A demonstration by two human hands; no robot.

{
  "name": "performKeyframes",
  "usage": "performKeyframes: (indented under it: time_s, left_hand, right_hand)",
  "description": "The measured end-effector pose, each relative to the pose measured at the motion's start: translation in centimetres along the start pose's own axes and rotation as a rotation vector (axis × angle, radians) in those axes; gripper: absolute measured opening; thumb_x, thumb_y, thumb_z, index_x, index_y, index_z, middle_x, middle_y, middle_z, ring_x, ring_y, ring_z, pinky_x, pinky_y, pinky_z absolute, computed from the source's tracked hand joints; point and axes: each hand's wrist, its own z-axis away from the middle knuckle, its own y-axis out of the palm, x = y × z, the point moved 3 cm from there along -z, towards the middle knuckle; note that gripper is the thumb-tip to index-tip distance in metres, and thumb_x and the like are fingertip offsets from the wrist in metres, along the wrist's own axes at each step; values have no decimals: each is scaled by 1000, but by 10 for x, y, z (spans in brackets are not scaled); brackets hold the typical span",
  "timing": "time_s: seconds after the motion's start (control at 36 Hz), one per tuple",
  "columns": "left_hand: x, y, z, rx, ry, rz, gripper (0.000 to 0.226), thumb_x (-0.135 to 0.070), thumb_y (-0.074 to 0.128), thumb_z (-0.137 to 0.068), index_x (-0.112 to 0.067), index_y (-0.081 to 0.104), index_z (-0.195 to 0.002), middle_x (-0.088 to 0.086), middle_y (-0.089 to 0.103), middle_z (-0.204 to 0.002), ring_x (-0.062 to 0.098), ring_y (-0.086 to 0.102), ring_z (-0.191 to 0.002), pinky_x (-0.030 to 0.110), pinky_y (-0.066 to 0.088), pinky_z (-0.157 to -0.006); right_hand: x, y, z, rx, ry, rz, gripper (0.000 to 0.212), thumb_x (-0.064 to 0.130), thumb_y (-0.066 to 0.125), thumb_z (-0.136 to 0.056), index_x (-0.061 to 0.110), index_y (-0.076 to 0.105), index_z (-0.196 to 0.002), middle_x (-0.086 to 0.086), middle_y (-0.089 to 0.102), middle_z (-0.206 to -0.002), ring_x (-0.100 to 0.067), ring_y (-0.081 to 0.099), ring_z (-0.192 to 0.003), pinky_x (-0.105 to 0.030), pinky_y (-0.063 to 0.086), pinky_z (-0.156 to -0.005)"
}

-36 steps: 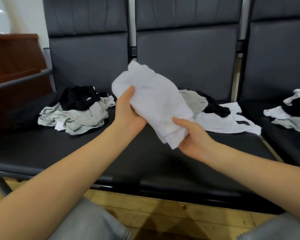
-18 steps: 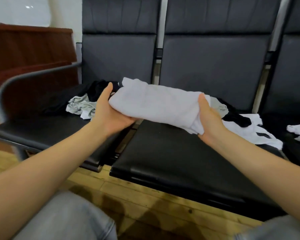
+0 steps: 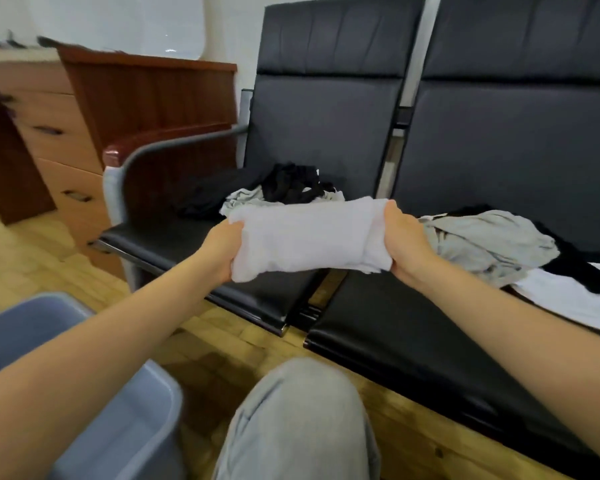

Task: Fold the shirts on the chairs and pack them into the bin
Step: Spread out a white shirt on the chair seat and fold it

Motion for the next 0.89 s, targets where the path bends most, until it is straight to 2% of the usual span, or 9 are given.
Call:
performKeyframes:
  time_s: [0.08,0.17,0.28,0.33,0.39,0.5,0.61,0.75,0.89]
  left_hand:
    - [5,-39,-1,-153,8,72,27,-8,35,-102,-11,48,-78,7,46,-73,17,44,-60,21,41,-47]
    - [13,-77,3,-232,-33,237,26,-14,37,-103,-15,54,-83,6,58,-86,23,59,-81,28,50,-61]
    - [20,-125,13,-311,-45,241,21,-23,37,-104,-10,53,-101,4,61,-105,21,54,-109,36,48,-97]
    - [24,-153,17,-298,-29,256,29,-25,38,-104,-10,51,-126,6,58,-127,21,55,-114,36,46,-99]
    - [30,-180,20,-314,-38,251,38,-25,37,-105,-9,45,-138,4,55,-130,20,54,-116,34,45,-97]
    - [48,-221,21,-355,-74,273,41,-27,34,-105,-12,42,-142,6,53,-138,18,53,-111,32,43,-87]
    - [76,-273,21,-453,-112,323,47,-32,32,-106,-10,35,-147,5,39,-152,20,41,-136,29,38,-102]
    - [104,-322,27,-495,-116,412,48,-32,29,-106,-8,33,-148,5,40,-151,20,42,-135,32,39,-99]
    - [145,-355,29,-604,-190,474,44,-30,37,-105,-8,42,-142,6,49,-143,24,49,-129,36,43,-99]
  right_hand:
    - [-4,37,8,98,45,-124,37,36,30,-106,11,56,-116,-2,61,-100,-18,59,-87,-33,49,-81]
    - [-5,64,11,147,65,-194,33,36,32,-106,17,55,-93,1,62,-90,-14,61,-81,-32,52,-77]
    - [-9,105,11,221,60,-214,37,36,37,-104,11,56,-124,-5,65,-112,-18,63,-94,-31,54,-76]
    - [-15,133,13,253,68,-141,47,40,36,-104,9,48,-137,-7,60,-127,-24,60,-110,-39,52,-94]
    - [-20,162,18,306,71,-106,51,40,33,-104,9,43,-143,-7,55,-135,-24,57,-114,-39,48,-99]
    - [-25,211,26,334,101,-68,54,44,31,-104,11,38,-146,-8,51,-139,-28,54,-118,-43,46,-102]
    - [-35,261,39,432,153,-31,53,44,28,-105,9,40,-143,-10,55,-133,-28,58,-115,-43,48,-100]
    - [-51,315,51,490,222,1,54,44,28,-105,8,41,-142,-11,58,-129,-27,60,-108,-38,51,-92]
    - [-72,361,68,469,197,143,58,45,22,-105,7,36,-147,-12,48,-143,-30,50,-126,-42,40,-108]
